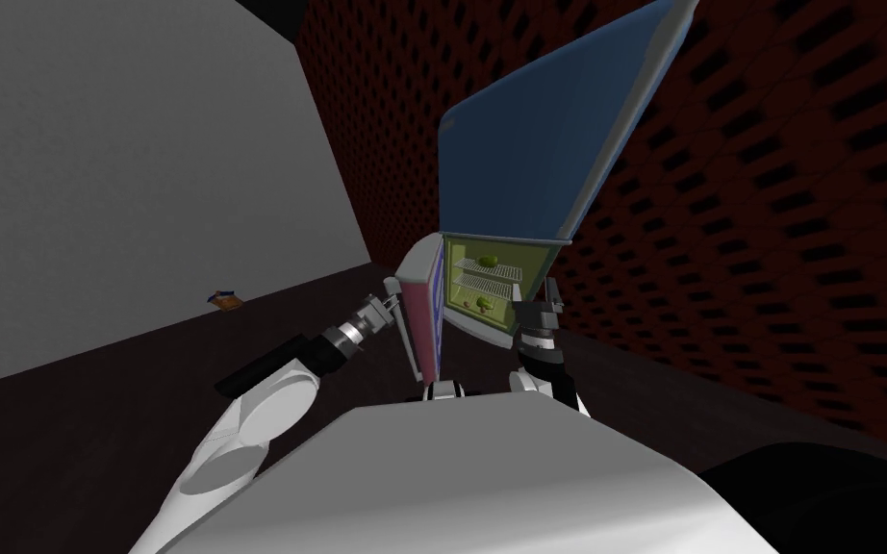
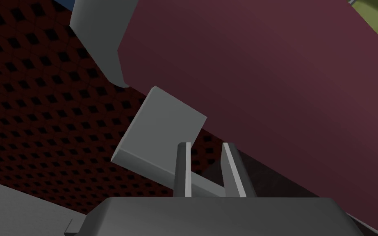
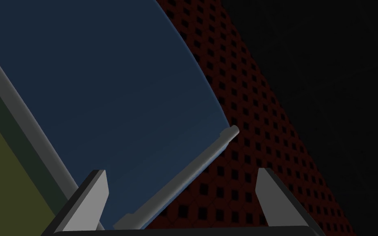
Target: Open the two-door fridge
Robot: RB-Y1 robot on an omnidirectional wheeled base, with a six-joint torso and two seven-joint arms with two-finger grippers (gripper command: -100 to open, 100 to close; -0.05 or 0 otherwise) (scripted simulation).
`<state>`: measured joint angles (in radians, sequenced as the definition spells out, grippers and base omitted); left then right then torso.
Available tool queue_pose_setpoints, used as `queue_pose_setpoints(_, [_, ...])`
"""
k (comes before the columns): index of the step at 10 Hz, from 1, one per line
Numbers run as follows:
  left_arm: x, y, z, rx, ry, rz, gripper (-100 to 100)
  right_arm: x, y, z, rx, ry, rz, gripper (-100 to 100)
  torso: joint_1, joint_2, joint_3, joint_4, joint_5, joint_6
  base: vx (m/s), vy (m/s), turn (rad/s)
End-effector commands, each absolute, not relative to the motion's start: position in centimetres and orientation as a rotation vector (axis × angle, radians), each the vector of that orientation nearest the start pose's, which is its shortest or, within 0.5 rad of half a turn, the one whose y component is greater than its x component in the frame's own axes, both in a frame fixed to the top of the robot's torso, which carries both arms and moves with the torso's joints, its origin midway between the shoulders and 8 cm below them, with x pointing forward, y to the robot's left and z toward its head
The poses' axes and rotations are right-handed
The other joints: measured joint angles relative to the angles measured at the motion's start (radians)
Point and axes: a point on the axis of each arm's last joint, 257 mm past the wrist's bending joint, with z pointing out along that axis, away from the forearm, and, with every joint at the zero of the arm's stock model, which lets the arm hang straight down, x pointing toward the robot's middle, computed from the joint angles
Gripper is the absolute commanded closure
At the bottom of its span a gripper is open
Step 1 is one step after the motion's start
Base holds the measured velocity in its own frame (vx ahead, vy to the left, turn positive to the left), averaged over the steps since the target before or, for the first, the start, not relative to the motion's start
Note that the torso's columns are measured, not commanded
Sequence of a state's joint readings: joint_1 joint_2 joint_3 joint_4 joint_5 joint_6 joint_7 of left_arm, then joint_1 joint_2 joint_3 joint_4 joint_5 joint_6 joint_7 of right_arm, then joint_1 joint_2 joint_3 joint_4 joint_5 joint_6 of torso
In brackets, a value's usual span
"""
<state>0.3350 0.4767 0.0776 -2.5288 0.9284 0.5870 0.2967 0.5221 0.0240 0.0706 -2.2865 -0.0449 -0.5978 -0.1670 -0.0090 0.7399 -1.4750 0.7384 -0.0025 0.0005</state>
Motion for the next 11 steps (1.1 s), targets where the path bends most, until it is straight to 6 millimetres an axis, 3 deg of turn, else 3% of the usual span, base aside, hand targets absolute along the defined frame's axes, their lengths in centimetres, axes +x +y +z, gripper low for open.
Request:
queue_pose_setpoints(1, [40.9,19.8,-4.3,-1.503,1.342,-1.908,-100,32.6,-26.5,3.8,0.700,0.455,1.564,0,-0.001,0.000,0.000,0.000,0.000,0.002,-0.110,-0.083,-0.121])
queue_pose_setpoints(5, [43.5,24.3,-2.1,-1.523,1.291,-1.878,-100,32.6,-26.5,3.8,0.700,0.455,1.564,0,0.010,-0.003,-0.002,0.000,0.002,0.001,-0.096,-0.068,-0.120])
queue_pose_setpoints(8, [45.1,28.0,0.6,-1.528,1.230,-1.874,-100,32.6,-26.5,3.8,0.700,0.455,1.564,0,0.007,-0.003,-0.002,0.001,0.001,0.001,-0.089,-0.065,-0.124])
queue_pose_setpoints(9, [45.0,27.4,-0.1,-1.535,1.246,-1.871,-100,32.6,-26.5,3.8,0.700,0.455,1.564,0,0.007,-0.004,-0.002,0.000,0.001,0.000,-0.038,-0.028,-0.022])
queue_pose_setpoints(10, [45.0,27.6,0.0,-1.534,1.243,-1.871,0,32.6,-26.6,3.8,0.700,0.455,1.564,0,0.010,-0.005,-0.003,-0.001,0.003,-0.001,-0.009,-0.007,0.005])
queue_pose_setpoints(11, [45.0,27.5,0.0,-1.534,1.244,-1.871,0,32.6,-26.6,3.8,0.700,0.455,1.564,0,0.011,-0.005,-0.003,-0.001,0.003,-0.001,0.000,0.000,0.000])
